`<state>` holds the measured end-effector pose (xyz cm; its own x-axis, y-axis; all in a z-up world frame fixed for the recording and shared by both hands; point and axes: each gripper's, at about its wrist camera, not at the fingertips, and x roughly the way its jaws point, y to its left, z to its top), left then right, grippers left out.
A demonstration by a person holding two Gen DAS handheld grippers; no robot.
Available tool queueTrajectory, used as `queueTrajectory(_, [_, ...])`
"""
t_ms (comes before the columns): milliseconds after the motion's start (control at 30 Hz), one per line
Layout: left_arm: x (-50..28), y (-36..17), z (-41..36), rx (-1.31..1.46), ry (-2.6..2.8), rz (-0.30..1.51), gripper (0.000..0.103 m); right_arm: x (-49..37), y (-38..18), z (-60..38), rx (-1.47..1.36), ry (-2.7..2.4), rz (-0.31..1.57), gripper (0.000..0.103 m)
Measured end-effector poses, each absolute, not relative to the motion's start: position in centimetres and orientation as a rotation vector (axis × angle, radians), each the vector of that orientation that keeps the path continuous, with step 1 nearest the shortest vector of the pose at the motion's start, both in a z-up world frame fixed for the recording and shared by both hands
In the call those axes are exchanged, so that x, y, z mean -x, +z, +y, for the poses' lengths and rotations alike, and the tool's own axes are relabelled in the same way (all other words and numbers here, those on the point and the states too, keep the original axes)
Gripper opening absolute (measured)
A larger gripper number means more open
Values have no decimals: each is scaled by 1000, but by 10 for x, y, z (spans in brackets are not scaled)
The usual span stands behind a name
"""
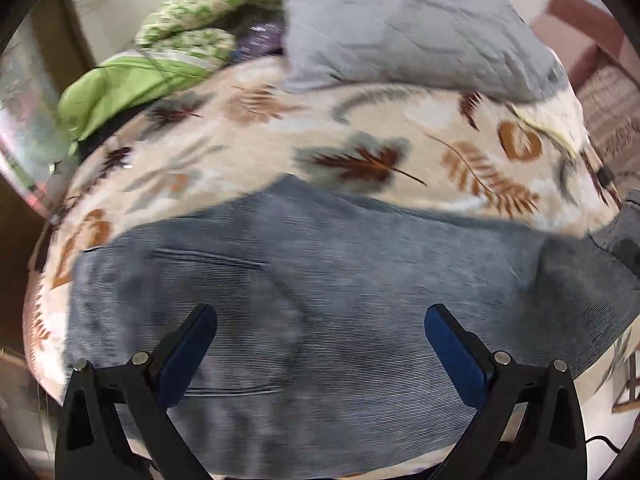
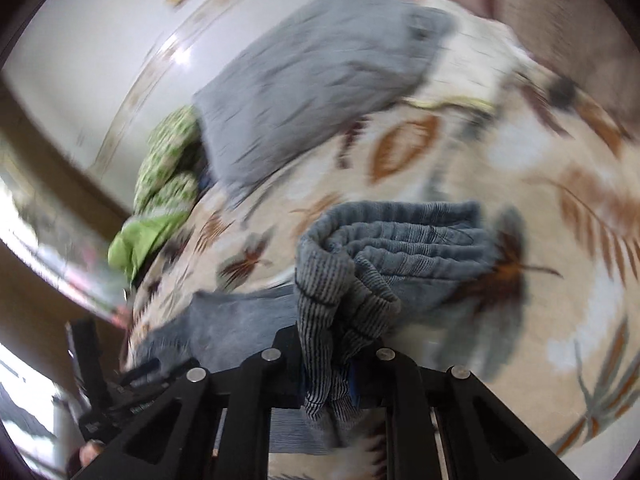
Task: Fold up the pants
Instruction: 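Lift the hem with the right gripper and fold the legs over onto the seat, then open the right gripper and release the folded hem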
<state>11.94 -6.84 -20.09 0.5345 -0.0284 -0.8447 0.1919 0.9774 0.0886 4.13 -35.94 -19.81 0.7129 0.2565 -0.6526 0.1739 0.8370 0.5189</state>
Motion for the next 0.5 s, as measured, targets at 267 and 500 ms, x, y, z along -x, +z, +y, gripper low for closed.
queueTrajectory(267, [-109,-184,13,-120,-8,939,103,-89,-233,-240,-485,228,1016,20])
queueTrajectory(500, [-108,-192,47,-85,37,966,103,-79,-269,-178,-313,286,1099,33])
